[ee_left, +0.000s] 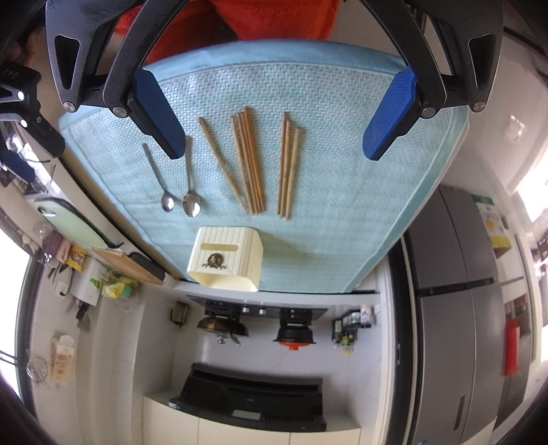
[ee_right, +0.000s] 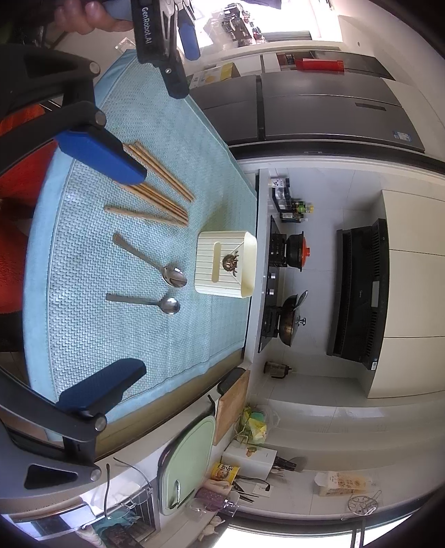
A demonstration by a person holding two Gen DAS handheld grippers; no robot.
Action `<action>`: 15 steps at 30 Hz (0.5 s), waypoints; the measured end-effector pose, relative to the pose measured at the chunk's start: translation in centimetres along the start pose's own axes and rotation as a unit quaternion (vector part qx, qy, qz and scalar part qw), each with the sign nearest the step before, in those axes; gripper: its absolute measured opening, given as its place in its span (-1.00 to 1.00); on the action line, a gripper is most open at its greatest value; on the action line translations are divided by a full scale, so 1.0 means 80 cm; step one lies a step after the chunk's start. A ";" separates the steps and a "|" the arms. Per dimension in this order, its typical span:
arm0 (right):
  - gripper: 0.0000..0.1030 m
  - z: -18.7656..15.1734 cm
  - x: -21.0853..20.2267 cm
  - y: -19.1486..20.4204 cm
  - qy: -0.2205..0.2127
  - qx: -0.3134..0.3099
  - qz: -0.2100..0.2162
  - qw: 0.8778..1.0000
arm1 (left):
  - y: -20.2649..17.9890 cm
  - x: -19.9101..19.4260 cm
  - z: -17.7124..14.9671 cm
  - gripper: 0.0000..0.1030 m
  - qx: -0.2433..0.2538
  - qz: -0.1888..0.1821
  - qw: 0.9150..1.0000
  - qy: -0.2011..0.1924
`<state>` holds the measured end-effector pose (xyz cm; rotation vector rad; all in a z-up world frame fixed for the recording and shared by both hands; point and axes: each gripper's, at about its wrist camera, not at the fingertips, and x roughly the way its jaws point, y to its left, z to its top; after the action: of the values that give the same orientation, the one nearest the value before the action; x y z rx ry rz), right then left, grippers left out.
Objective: Organize utensils
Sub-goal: 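Grasp a wooden chopstick with the left tool while the right tool grasps a silver spoon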
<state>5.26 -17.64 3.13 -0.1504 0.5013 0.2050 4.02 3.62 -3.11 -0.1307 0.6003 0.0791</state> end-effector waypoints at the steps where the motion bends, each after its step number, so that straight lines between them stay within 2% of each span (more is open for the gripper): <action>1: 1.00 -0.001 0.005 -0.001 0.005 0.001 0.001 1.000 | 0.003 0.005 0.000 0.99 -0.003 0.002 1.000 0.004; 9: 1.00 -0.005 0.054 -0.016 0.048 0.019 0.008 0.999 | 0.030 0.059 0.011 1.00 0.008 0.038 0.999 0.022; 12: 1.00 -0.009 0.078 -0.026 0.065 0.030 0.001 0.997 | 0.050 0.101 0.021 0.99 0.003 0.032 0.998 0.046; 15: 1.00 -0.010 0.098 -0.034 0.080 0.034 -0.006 0.996 | 0.059 0.151 0.028 0.99 0.018 0.028 0.996 0.077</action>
<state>12.23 -19.16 -1.15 -0.1027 0.6651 0.1646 14.66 9.00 -8.62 -0.0844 0.7592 0.1132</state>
